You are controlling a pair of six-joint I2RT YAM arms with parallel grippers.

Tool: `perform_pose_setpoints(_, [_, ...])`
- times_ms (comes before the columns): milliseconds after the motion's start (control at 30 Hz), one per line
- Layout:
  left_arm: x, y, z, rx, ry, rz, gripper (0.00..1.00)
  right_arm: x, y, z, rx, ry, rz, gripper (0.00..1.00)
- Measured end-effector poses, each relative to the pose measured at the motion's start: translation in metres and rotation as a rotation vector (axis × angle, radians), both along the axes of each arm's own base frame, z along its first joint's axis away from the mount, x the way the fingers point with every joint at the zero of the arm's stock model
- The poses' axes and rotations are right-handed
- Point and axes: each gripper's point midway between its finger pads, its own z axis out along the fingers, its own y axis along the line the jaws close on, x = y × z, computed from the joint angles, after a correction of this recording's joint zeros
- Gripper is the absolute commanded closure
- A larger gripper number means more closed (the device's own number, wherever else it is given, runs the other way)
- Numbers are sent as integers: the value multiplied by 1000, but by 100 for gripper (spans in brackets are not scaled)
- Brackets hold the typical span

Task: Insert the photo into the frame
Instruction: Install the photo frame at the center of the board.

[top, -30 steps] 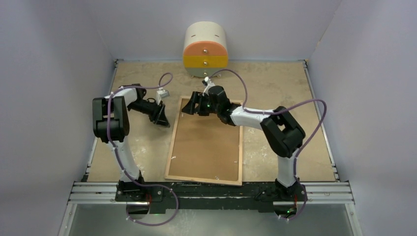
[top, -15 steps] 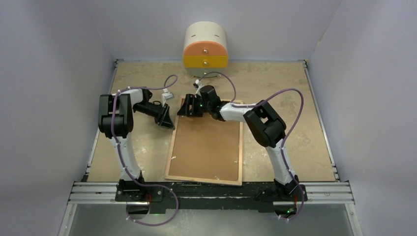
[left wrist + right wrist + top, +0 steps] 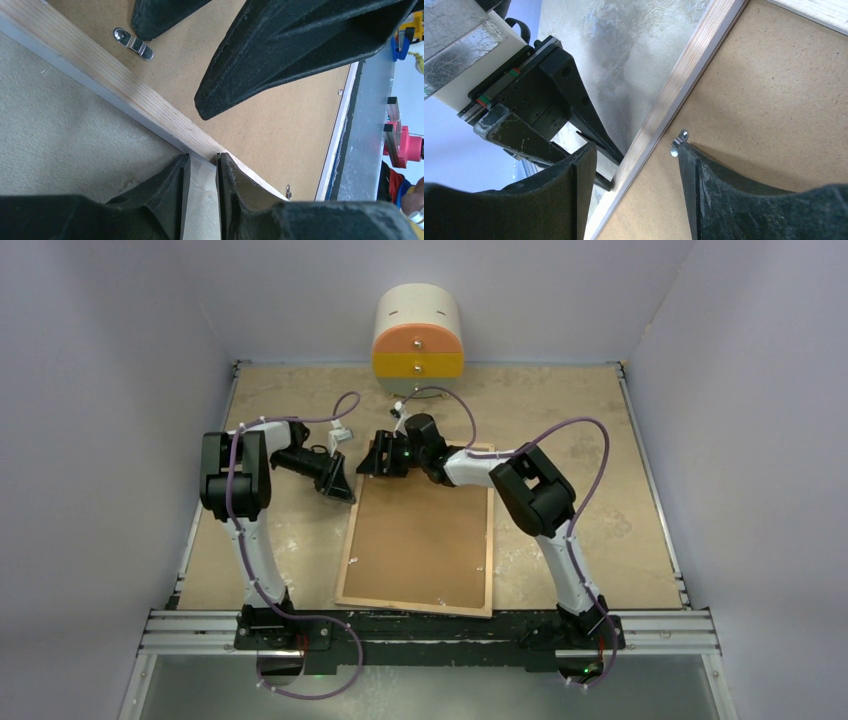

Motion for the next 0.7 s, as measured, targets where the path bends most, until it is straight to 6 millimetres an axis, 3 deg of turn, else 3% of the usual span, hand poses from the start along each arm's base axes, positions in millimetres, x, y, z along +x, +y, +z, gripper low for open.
perform_pose_setpoints(700, [-1, 0, -1, 0, 4, 1, 74, -8, 11, -2, 64, 46, 55, 39])
